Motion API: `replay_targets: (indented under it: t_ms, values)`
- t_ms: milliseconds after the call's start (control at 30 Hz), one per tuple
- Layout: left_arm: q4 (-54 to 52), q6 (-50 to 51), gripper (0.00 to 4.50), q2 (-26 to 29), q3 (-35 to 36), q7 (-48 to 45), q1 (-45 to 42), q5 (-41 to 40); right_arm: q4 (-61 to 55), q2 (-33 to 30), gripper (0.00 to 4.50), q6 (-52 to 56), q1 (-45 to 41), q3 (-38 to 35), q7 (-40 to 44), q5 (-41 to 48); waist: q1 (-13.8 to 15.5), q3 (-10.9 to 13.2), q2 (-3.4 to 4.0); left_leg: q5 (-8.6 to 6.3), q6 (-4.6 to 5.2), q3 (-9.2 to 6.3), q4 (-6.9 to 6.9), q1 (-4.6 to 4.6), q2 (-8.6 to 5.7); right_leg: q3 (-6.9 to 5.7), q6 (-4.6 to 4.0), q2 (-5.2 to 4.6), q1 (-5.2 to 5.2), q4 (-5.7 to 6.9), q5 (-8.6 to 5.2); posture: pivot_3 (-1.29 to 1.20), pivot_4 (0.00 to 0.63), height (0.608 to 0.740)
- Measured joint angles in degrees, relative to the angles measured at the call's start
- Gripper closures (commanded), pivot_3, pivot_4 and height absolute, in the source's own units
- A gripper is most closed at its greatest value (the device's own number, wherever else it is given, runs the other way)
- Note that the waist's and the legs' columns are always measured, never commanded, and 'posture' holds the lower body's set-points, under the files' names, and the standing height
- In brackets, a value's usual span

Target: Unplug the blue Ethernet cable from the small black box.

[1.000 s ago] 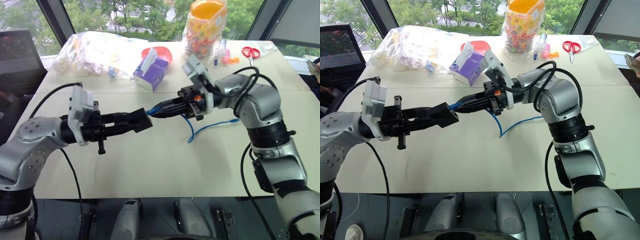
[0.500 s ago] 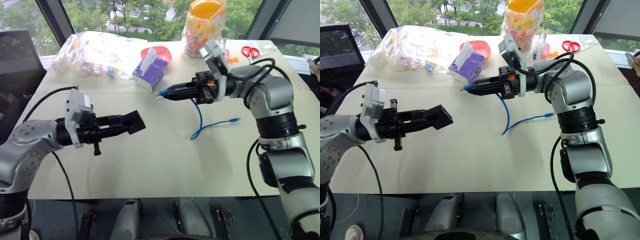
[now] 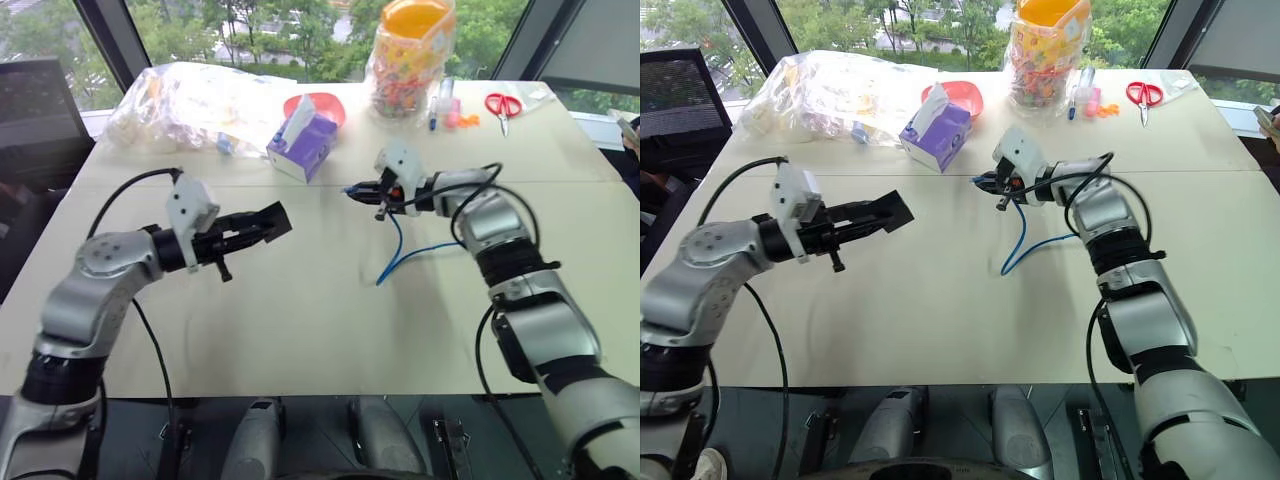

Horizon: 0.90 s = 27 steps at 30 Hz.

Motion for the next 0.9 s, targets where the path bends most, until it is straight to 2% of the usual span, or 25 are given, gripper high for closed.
replay_targets:
  t_ms: [100, 200, 267, 333, 433, 633, 900]
  values:
    - [3.52, -3.05, 4.03, -2.54, -1.98, 0.11, -1.47, 2.97, 9.63, 2.59, 4.46, -4.13, -1.03, -1.24, -7.67, -2.19, 0.00, 0.00, 0.00, 0.00, 0.00, -0.01, -0.02, 0.01, -0.01, 0.00, 0.00, 0.00, 0.01, 0.01, 0.00, 0.00, 0.150, 0.740]
    - [5.76, -6.21, 4.03, -3.92, -3.55, -0.55, -1.95, 5.58, 17.10, 2.87, 3.37, -6.20, -2.84, -3.70, -13.17, -2.99, 0.04, 0.00, 0.00, 0.00, 0.00, -0.01, -0.01, 0.02, -0.03, 0.00, 0.00, -0.02, 0.05, 0.01, 0.00, 0.00, 0.150, 0.740]
    - [8.16, -9.33, 4.03, -4.77, -4.88, -0.69, -2.43, 8.48, 20.05, 2.73, 2.46, -6.99, -3.93, -5.65, -15.20, -3.09, 0.03, 0.00, 0.00, 0.00, 0.00, -0.02, 0.00, 0.05, -0.03, 0.00, 0.00, -0.02, 0.07, 0.01, 0.00, 0.00, 0.150, 0.740]
    - [11.41, -13.63, 4.03, -5.74, -7.00, -0.41, -3.18, 12.39, 21.67, 2.53, 1.32, -7.20, -4.44, -7.70, -16.01, -2.83, 0.03, 0.00, 0.01, 0.01, 0.01, -0.03, 0.01, 0.07, -0.04, 0.00, 0.00, -0.01, 0.10, 0.03, 0.00, 0.00, 0.150, 0.740]
    - [15.75, -17.92, 4.03, -8.03, -8.89, 0.18, -3.81, 15.82, 22.71, 2.44, 0.05, -5.90, -4.55, -10.90, -15.10, -1.49, 0.01, 0.00, 0.01, 0.01, 0.01, -0.03, 0.01, 0.07, -0.04, 0.01, 0.01, -0.01, 0.10, 0.04, 0.01, 0.00, 0.150, 0.740]
    - [22.50, -18.32, 4.03, -15.47, -8.69, -0.93, -5.63, 13.69, 21.65, 0.41, 0.05, 2.29, -6.37, -19.49, -7.76, 5.79, -0.05, 0.00, 0.01, 0.01, 0.02, -0.04, 0.02, 0.07, -0.04, 0.00, 0.03, 0.00, 0.10, 0.06, 0.02, 0.00, 0.150, 0.740]
    - [34.14, -24.97, 4.03, -20.29, -8.36, -0.71, -7.49, 14.75, 15.87, -0.91, 0.05, 6.95, -6.21, -23.05, -6.32, 8.57, 0.02, -0.02, 0.04, 0.01, 0.02, -0.04, 0.09, 0.08, -0.05, 0.00, 0.05, 0.00, 0.14, 0.10, 0.03, 0.00, 0.150, 0.740]
